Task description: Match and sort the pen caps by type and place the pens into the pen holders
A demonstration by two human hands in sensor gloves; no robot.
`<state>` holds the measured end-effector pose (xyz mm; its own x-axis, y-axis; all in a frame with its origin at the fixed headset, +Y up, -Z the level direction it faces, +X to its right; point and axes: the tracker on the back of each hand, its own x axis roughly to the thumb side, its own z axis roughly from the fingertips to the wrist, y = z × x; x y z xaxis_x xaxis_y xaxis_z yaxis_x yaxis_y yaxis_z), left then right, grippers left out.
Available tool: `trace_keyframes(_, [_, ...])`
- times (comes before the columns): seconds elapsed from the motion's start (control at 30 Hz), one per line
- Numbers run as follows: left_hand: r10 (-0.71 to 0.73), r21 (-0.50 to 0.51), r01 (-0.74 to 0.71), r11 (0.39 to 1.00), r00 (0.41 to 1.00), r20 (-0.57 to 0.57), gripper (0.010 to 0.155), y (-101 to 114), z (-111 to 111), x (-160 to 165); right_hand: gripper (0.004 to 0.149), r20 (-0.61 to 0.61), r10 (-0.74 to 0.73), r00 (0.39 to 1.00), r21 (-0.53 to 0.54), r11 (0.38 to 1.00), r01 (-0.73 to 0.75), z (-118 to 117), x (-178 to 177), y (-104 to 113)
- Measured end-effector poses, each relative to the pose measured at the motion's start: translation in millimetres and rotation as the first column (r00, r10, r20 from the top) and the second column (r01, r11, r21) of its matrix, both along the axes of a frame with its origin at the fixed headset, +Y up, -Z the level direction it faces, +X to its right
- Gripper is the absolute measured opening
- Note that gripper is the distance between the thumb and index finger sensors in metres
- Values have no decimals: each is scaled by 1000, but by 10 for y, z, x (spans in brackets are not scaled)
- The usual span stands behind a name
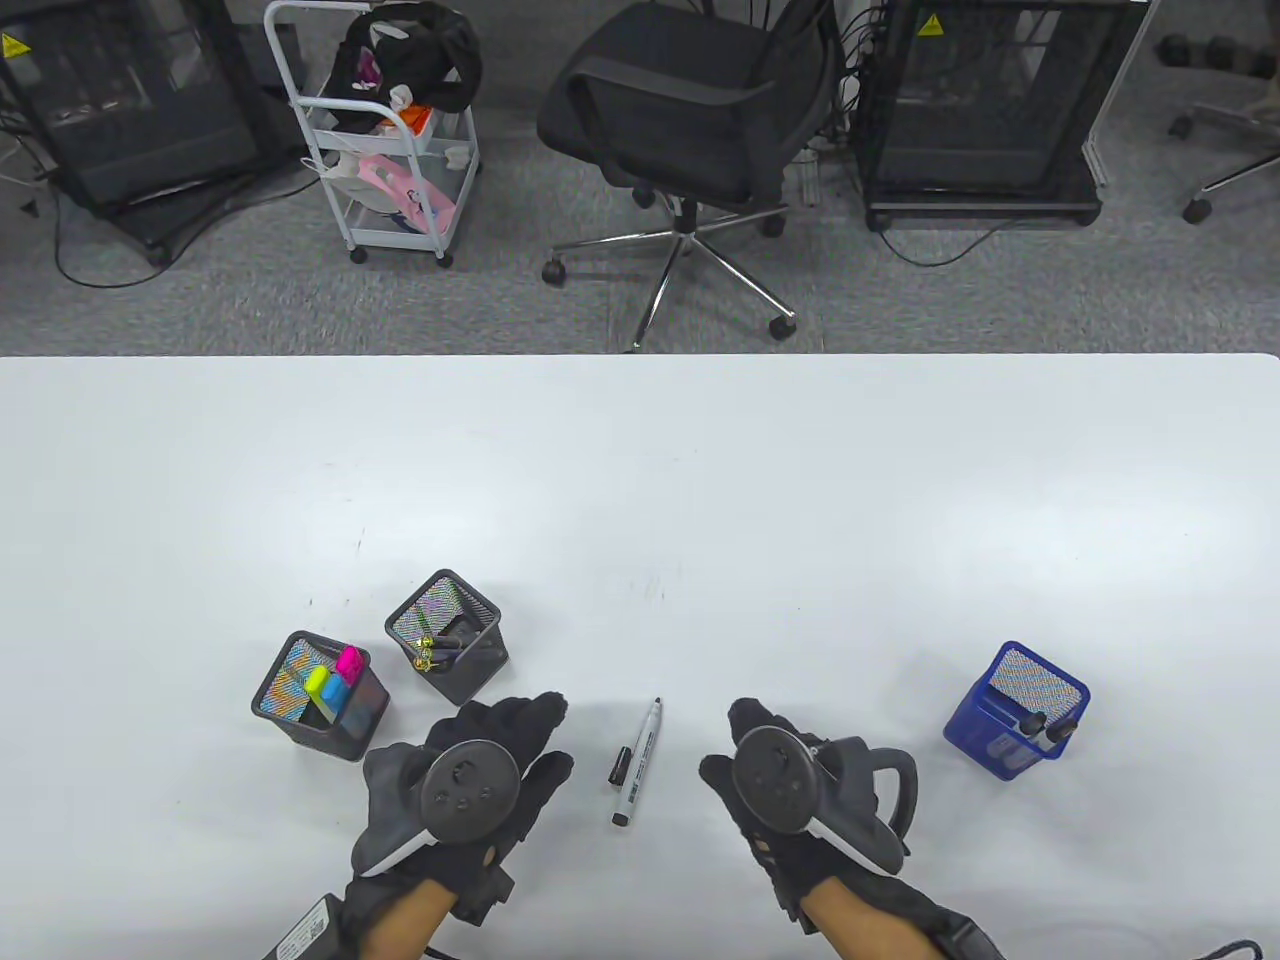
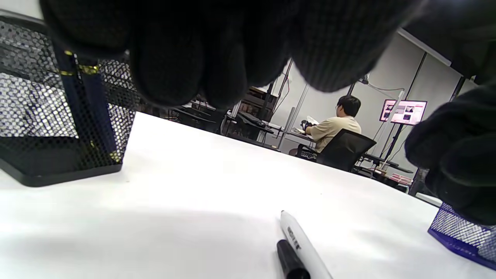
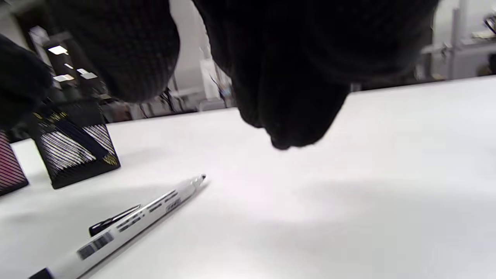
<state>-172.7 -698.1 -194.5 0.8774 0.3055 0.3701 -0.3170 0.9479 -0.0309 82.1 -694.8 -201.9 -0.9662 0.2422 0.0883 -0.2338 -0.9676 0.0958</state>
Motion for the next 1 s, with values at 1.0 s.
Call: trace_keyframes(1.0, [-33, -81, 31, 996, 999, -32, 56, -53, 9, -52, 61, 137, 224, 965, -203, 960, -194, -538, -691, -577])
